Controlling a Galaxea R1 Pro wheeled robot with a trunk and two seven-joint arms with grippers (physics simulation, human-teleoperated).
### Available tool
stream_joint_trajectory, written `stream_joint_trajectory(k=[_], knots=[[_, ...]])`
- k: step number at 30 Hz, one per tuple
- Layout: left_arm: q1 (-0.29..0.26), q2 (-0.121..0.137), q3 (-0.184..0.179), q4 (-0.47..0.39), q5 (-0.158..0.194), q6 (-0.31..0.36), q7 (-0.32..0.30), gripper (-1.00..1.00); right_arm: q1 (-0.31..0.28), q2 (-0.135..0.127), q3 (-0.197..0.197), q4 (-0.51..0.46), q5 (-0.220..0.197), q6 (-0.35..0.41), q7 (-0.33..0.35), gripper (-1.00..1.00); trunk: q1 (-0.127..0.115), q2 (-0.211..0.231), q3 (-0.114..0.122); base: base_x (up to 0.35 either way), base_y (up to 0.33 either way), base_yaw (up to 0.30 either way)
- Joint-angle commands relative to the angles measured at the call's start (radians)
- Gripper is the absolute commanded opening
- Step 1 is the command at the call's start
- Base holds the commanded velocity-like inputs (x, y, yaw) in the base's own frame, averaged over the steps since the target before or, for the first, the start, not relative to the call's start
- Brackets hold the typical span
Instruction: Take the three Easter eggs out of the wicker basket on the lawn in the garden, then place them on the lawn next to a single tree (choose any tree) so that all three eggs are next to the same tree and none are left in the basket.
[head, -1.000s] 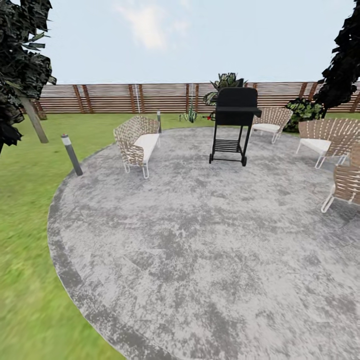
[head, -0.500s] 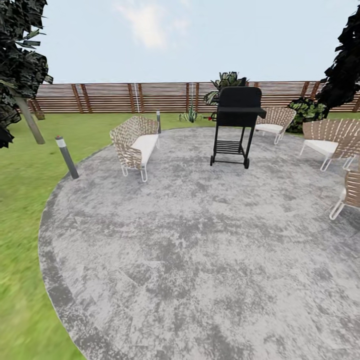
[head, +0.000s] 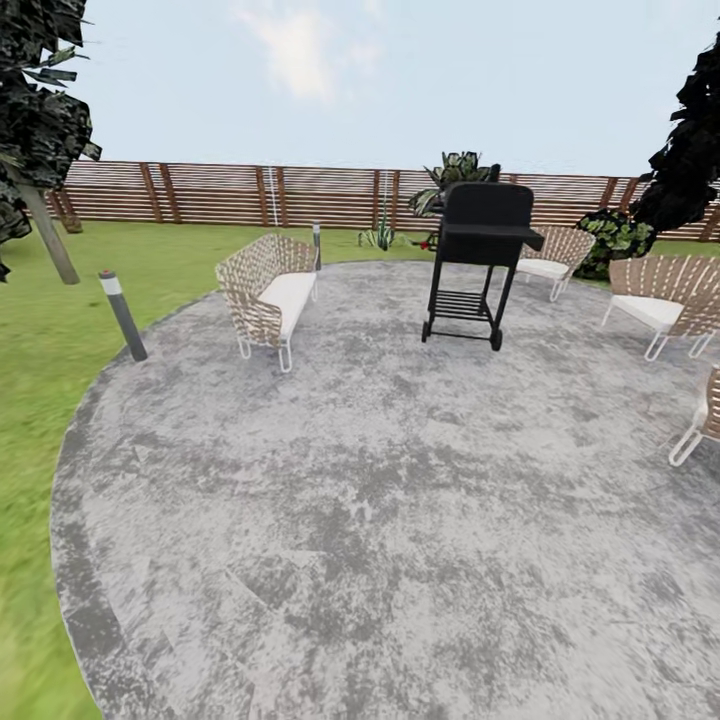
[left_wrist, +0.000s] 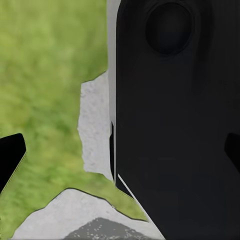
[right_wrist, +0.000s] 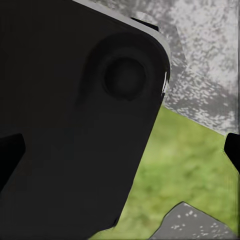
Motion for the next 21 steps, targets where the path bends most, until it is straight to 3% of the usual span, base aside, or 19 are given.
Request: stream_joint_trajectory(k=[1, 21], knots=[[0.001, 0.000, 0.001, -0.002, 0.001, -0.001, 0.000, 1.00, 0.000, 0.001, 0.000, 0.001, 0.010, -0.002, -0.001, 1.00, 0.001, 0.000, -0.001, 0.339, 0.000, 0.000], [0.001, 0.000, 0.001, -0.002, 0.001, -0.001, 0.000, 1.00, 0.000, 0.004, 0.000, 0.001, 0.010, -0.003, 0.007, 1.00, 0.001, 0.000, -0.001, 0.339, 0.000, 0.000]])
